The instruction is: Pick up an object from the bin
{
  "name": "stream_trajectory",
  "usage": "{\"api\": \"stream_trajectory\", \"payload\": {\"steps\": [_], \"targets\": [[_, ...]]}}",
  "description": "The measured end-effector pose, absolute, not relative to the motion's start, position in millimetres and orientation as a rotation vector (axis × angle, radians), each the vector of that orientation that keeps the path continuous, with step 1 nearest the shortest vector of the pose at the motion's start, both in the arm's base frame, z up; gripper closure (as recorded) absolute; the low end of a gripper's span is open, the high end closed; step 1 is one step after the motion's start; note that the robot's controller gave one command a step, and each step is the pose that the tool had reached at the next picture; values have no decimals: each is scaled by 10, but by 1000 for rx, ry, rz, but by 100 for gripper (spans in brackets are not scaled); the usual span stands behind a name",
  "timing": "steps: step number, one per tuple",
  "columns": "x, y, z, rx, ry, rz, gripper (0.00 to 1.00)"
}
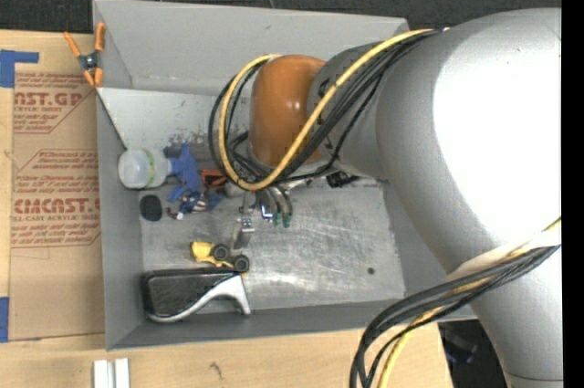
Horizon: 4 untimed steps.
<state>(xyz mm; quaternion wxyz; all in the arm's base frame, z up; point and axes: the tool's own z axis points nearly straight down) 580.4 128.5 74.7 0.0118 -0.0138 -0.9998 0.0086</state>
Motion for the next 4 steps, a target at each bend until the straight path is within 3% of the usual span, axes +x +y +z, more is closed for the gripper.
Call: {"api": "stream_trajectory", "payload": {"steps": [3,4], "targets": [[5841,1875,980,-96,-3163,4,0],[5850,1923,1237,-6,-3162,-2,0]]}}
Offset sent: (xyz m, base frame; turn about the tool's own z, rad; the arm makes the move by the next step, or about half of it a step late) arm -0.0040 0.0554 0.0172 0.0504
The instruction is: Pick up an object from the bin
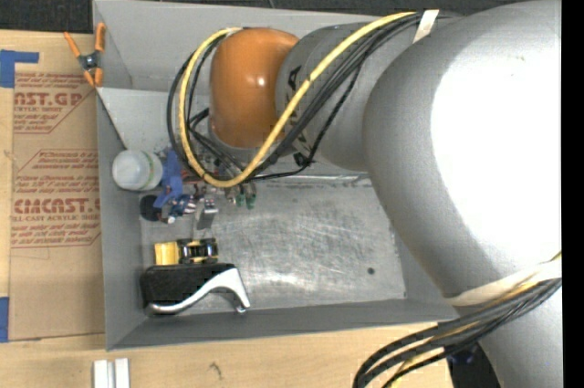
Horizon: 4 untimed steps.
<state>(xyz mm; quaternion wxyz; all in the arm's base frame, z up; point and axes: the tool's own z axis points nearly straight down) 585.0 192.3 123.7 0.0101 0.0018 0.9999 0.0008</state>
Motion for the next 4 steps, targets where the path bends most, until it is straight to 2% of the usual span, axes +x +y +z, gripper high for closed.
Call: {"api": "stream_trajectory", "payload": {"steps": [1,2,3,4], "targets": [[5347,2022,1357,-263,3120,1,0],[4939,2006,1343,-389,3120,0,0],[5155,2085,1304,-667,3069,1,0],[5148,2040,1032,-1148,2923,3,0]]}}
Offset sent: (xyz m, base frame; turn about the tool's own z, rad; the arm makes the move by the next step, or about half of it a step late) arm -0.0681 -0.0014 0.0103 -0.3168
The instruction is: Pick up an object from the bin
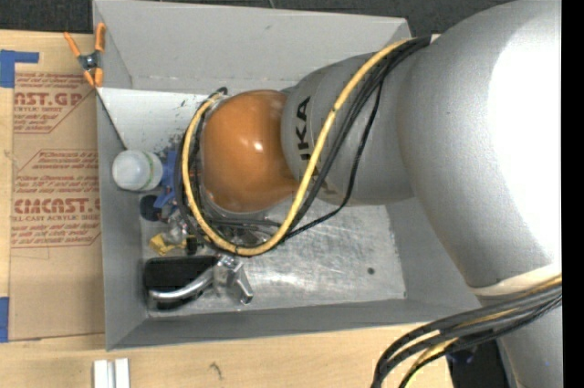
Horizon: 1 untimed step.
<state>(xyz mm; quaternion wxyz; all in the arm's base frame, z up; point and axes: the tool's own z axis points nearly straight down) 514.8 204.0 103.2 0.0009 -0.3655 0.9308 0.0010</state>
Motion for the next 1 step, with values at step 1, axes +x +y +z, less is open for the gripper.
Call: {"api": "stream_trajectory", "payload": {"steps": [1], "targets": [[5310,2099,871,-1496,2757,-8,100]]}}
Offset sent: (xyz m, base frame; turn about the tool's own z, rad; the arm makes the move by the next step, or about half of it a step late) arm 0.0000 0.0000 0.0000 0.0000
